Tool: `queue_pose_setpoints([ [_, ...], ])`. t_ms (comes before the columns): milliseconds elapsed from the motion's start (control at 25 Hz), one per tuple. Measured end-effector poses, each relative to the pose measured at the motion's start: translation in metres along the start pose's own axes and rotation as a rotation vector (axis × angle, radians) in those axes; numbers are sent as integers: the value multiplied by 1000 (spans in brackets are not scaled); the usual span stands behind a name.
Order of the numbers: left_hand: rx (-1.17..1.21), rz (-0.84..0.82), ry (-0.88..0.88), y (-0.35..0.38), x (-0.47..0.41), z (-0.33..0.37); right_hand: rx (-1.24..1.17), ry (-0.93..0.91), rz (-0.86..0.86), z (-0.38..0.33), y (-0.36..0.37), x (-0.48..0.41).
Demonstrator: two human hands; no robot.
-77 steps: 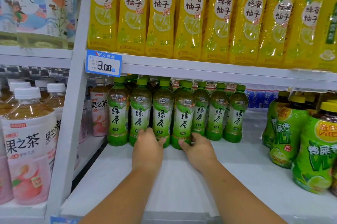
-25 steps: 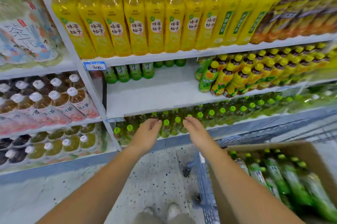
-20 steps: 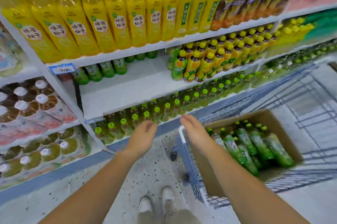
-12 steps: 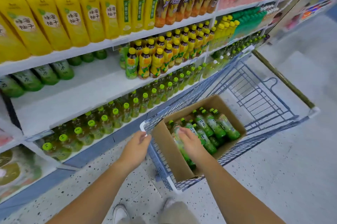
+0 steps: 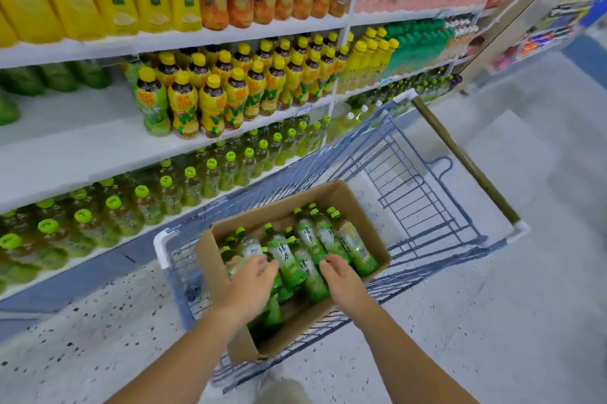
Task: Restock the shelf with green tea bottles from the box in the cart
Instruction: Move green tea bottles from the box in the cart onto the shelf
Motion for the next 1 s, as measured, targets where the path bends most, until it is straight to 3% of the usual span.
queue_pose_setpoints([
  [360, 5, 9, -96, 128, -135, 17, 295, -3, -18, 73, -116, -157],
  [720, -37, 21, -158, 204, -267, -23, 613, -49, -83, 132, -112, -257],
  [1000, 17, 179, -309, 212, -320, -29, 573, -33, -132, 146, -106, -290],
])
Point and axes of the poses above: each hand's wrist, its own x-axis away from the middle knuckle, its own y-axis out of the palm, z = x × y, the point moved 9 cm from there along -x, towards the middle knuckle, and after that the axes turned 7 degrees about -x, right-handed, at the moved point
